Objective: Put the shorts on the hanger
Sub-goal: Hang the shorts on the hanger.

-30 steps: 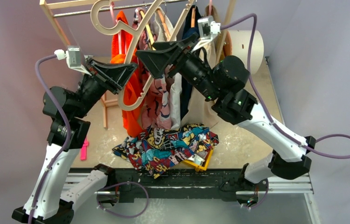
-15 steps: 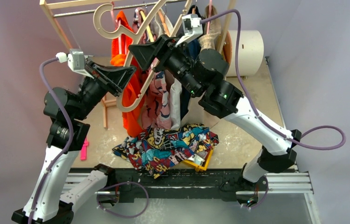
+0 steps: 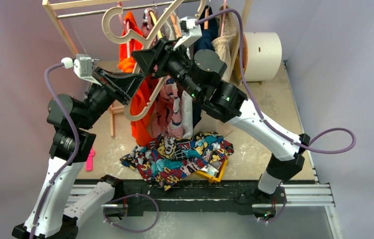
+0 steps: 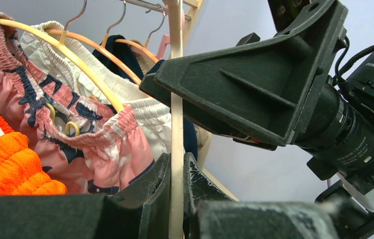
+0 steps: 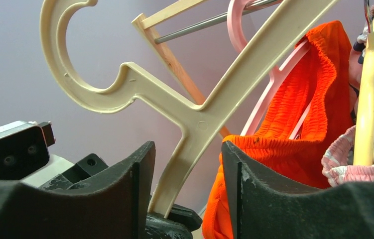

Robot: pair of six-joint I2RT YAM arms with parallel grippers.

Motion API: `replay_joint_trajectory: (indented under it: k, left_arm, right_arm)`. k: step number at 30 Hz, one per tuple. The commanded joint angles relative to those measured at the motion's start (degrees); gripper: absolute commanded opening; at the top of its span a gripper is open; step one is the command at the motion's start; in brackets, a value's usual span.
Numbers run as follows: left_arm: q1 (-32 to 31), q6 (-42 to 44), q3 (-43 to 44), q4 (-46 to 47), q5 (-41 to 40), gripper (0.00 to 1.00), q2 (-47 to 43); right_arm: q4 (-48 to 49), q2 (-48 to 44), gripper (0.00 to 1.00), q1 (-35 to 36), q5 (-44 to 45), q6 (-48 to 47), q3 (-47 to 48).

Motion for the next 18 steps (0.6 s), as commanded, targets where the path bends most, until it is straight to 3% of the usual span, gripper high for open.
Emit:
replay_joint_trajectory:
  k: [1,10,12,14,18]
  left_arm:
    - [-0.3,1.5,-0.4,2.7,-0.5,0.0,-1.2]
    - [-0.5,1.9,-0.9,2.6,-0.6,0.0,-1.6]
    - [-0.5,1.9,-0.8,2.5,-0.6,0.08,-1.6]
    - [-0.5,1.8,-0.8,2.5,-0.8,0.24,-1.9]
    - [-0.5,1.8,0.0,2.3,-0.7,0.38,-2.7]
  right_arm:
    - [2.4,-1.2,0.51,0.4,1.1,0.7,1.8]
    - [2.5,-0.7,0.28,0.5,-0.1,0.9,2.2]
    - [2.6,-1.0,0.24,0.5,-0.4,0.8,1.9]
    - [3.0,-2.1,0.21,0.5,-0.8,0.7,1.0]
    - [4.1,-5.0,0.18,0.5,-1.3,0.9,-2.1]
